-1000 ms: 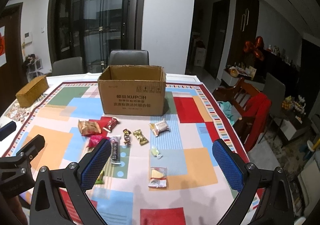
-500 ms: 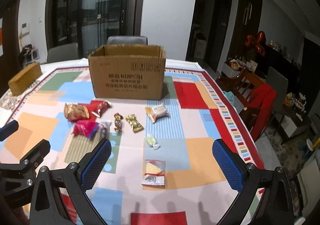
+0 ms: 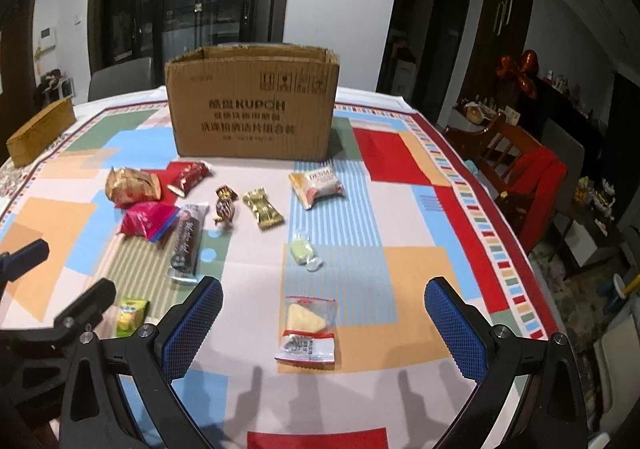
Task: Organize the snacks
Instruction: 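Reach the left tool to the green-yellow candy packet while the right tool reaches the clear cheese-cake packet, then close the left tool on the green packet while the right tool closes on the cheese-cake packet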
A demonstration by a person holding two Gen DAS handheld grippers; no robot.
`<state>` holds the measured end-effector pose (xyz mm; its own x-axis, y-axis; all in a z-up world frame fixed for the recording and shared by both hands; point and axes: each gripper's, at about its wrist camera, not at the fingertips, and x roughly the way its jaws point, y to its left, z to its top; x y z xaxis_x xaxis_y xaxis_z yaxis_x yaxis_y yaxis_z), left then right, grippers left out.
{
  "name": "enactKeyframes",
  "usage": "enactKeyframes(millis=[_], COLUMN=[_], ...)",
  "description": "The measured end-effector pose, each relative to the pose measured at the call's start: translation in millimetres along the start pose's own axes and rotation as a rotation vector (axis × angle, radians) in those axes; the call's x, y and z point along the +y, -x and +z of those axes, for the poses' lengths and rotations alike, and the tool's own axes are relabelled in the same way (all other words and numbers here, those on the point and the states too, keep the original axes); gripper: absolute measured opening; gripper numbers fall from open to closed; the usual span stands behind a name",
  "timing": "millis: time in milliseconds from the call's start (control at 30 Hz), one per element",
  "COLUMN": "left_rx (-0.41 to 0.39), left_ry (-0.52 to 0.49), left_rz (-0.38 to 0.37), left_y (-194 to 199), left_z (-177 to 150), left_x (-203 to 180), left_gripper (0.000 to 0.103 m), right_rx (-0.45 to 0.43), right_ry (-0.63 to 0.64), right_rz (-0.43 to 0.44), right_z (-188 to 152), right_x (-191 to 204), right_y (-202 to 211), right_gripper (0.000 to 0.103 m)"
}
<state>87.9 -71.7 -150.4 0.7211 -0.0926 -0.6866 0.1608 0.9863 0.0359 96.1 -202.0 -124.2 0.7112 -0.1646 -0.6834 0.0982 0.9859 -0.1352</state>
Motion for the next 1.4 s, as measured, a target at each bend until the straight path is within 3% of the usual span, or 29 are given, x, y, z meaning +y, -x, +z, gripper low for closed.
enactKeyframes(millis=[167, 400, 667, 733, 867, 1000, 1167, 1400], left_rx=[0.037, 0.096, 0.154, 0.174, 0.178, 0.177, 0.174, 0.132], left_ry=[-0.042, -0.026, -0.014, -0.007, -0.003, -0.011, -0.003, -0.041], left_rz=[-0.017, -0.025, -0.029, -0.036, -0.05, -0.068, -0.088, -0.079], left_y=[-10, -27, -43, -47, -48, -48, -46, -39], left_z=[-7, -12, -17, -19, -20, -19, -17, -6], left_x=[-13, -14, -12, -10, -9, -11, -9, -10], left_gripper=[0.082, 0.064, 0.058, 0.048, 0.044, 0.026, 0.025, 0.024], right_rx=[0.068, 0.145, 0.189, 0.201, 0.218, 0.23, 0.223, 0.229], right_ry=[-0.018, -0.035, -0.04, -0.04, -0.042, -0.054, -0.046, -0.05], right_rz=[0.001, 0.023, 0.029, 0.032, 0.036, 0.049, 0.077, 0.094], right_z=[-10, -21, -25, -25, -26, -27, -25, -19], right_x=[-1, 1, 2, 3, 3, 1, 4, 2], right_y=[-20, -44, -56, -58, -61, -63, -62, -65], right_gripper=[0.102, 0.09, 0.081, 0.079, 0.072, 0.065, 0.039, 0.034])
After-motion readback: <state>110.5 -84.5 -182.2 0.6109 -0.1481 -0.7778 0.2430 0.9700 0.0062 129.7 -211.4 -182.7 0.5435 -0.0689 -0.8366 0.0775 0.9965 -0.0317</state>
